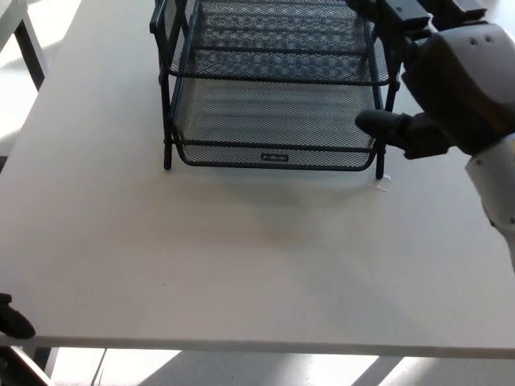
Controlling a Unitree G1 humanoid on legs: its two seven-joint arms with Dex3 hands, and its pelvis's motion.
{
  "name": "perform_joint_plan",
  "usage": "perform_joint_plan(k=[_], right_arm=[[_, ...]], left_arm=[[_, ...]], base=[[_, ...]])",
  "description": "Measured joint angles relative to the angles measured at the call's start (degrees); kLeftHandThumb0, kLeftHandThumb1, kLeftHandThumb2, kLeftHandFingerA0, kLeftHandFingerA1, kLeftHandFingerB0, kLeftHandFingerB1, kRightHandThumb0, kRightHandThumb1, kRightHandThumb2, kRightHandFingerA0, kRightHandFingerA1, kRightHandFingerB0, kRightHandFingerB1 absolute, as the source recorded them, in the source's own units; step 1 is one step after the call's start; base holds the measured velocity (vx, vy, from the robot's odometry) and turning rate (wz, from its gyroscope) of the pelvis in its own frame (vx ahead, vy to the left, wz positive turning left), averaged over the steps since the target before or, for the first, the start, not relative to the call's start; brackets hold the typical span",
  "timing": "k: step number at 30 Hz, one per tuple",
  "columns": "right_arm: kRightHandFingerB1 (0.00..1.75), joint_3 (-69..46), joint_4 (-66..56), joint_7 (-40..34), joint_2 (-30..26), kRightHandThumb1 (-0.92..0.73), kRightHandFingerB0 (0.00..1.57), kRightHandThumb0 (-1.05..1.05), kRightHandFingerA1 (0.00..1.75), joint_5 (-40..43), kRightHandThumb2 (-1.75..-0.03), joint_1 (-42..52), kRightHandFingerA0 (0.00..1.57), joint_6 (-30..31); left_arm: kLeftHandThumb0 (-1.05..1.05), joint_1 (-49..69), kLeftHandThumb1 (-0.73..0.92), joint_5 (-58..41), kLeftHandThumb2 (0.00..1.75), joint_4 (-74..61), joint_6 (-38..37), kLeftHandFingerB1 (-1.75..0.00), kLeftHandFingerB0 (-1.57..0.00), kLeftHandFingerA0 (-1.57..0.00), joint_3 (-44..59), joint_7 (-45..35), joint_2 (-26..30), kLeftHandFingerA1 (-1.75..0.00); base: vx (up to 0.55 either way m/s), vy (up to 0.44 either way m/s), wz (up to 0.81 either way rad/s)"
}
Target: The robot uses its right hand to grab the drawer kept on the middle of the desk and pull it out towards the robot
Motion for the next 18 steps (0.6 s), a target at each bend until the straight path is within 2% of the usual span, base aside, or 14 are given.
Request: perform_joint_plan(k=[8, 9, 10, 11, 13, 14, 18], right_arm=[[0.35, 5.2, 10.5, -2.6, 5.3, -0.61, 0.09, -0.79, 0.48, -4.9, -0.6, -6.5, 0.14, -2.0], [0.43, 5.6, 11.6, -2.9, 5.7, -0.43, 0.09, -0.71, 0.5, -5.4, -0.79, -7.0, 0.2, -2.2], [0.36, 5.9, 12.4, -3.3, 6.0, -0.59, 0.06, -0.76, 0.5, -6.0, -0.59, -7.4, 0.18, -2.3], [0.31, 6.6, 13.9, -3.9, 6.2, -0.47, 0.04, -0.8, 0.56, -6.9, -0.85, -8.2, 0.18, -2.4], [0.31, 7.6, 16.8, -5.0, 6.6, -0.47, 0.04, -0.8, 0.56, -8.1, -0.85, -9.3, 0.18, -2.4], [0.34, 8.2, 19.3, -5.9, 7.0, -0.54, 0.06, -0.72, 0.5, -9.0, -0.57, -10.2, 0.21, -2.4], [0.32, 9.4, 26.9, -8.7, 8.3, -0.52, 0.06, -0.71, 0.49, -10.7, -0.57, -12.7, 0.2, -2.6]], left_arm=[[-0.29, -0.8, 0.55, 0.3, 0.56, 0.2, 0.0, -0.59, -0.81, -0.8, 0.0, -0.1, 0.0, -0.88], [-0.3, -0.9, 0.55, 0.3, 0.57, 0.1, 0.0, -0.61, -0.82, -0.81, 0.0, -0.1, 0.0, -0.89], [-0.31, -0.9, 0.56, 0.4, 0.57, 0.1, 0.0, -0.61, -0.81, -0.81, -0.1, -0.2, 0.0, -0.9], [-0.31, -0.9, 0.55, 0.4, 0.56, 0.0, 0.0, -0.61, -0.82, -0.83, -0.1, -0.3, 0.0, -0.91], [-0.31, -1.2, 0.55, 0.4, 0.56, 0.0, 0.0, -0.61, -0.82, -0.83, -0.1, -0.5, 0.0, -0.91], [-0.3, -1.4, 0.55, 0.4, 0.57, 0.1, 0.0, -0.62, -0.82, -0.81, -0.2, -0.6, 0.0, -0.9], [-0.3, -2.0, 0.54, 0.4, 0.57, 0.1, 0.0, -0.61, -0.82, -0.82, -0.3, -0.7, 0.0, -0.91]], base=[[0.0, 0.0, 0.0], [0.0, 0.0, 0.0], [0.0, 0.0, 0.0], [0.0, 0.0, 0.0], [0.0, 0.0, 0.0], [0.0, 0.0, 0.0], [0.0, 0.0, 0.0]])
